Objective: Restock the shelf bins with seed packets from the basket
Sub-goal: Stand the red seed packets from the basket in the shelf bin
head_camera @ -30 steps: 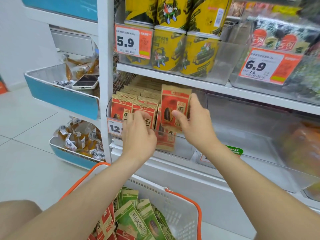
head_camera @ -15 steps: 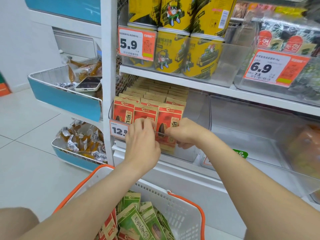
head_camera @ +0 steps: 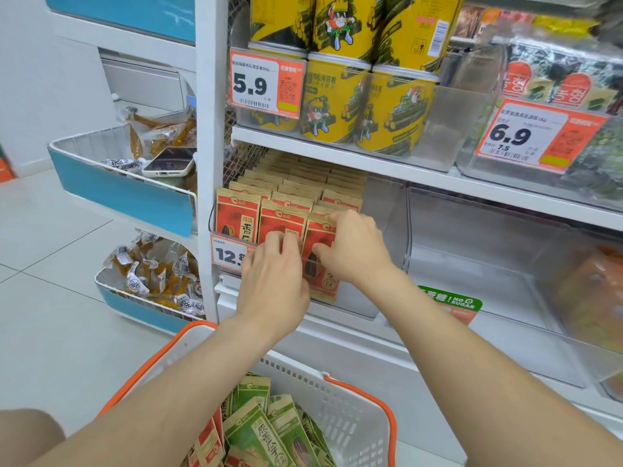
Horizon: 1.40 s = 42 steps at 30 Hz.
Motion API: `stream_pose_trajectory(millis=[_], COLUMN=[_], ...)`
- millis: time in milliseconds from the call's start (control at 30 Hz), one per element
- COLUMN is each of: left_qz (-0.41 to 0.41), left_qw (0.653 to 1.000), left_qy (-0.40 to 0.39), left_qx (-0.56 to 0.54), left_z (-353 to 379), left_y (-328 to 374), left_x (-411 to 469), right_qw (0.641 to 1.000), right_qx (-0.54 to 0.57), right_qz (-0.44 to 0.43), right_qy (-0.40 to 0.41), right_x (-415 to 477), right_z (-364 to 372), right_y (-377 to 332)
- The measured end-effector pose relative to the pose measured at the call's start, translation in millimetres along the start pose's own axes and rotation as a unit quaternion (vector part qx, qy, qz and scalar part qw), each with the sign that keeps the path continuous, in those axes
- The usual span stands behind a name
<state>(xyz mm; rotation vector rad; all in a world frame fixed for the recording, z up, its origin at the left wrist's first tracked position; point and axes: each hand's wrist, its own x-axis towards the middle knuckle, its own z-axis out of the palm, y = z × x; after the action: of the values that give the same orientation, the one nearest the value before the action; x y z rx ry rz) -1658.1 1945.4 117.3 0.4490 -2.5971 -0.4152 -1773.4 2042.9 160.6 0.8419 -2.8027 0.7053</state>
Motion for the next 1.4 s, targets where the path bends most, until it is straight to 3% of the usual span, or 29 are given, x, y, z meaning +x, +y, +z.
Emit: stream_pose_trajectory(millis=[267, 467, 900, 967, 1133, 1400], left_qz=[0.005, 0.002, 0.022, 0.038, 0.058, 0.069], left_qw=[1.000, 1.000, 1.000, 0.999, 0.998, 0.996], left_qy=[0.005, 0.001, -0.014, -0.005, -0.004, -0.014], left_qx=[-0.001, 0.001, -0.002, 0.015, 0.038, 0.049], left_z=[-0.6, -0.6, 0.7, 0.0, -1.4, -2.5], left_y=[-0.4, -1.0, 4.3, 4.1, -1.8, -14.0], left_x=[-0.9, -0.8, 0.3, -0.7, -3.4, -6.5], right_qw=[0.999, 0.951, 0.967, 0.958, 0.914, 0.880], right_qx=[0.021, 0.243, 0.213, 0.232, 0.281, 0.361], right_qz=[0.036, 0.178, 0.139, 0.171, 0.246, 0.274], right_qy=[0.024, -0.072, 0.022, 0.002, -0.157, -0.144], right_x=[-0.8, 6.7, 7.8, 7.9, 6.5, -1.5], right_z=[-3.0, -4.7, 1.6, 0.2, -6.8, -24.0], right_y=[-0.5, 12.6, 14.3, 11.7, 3.8, -5.8])
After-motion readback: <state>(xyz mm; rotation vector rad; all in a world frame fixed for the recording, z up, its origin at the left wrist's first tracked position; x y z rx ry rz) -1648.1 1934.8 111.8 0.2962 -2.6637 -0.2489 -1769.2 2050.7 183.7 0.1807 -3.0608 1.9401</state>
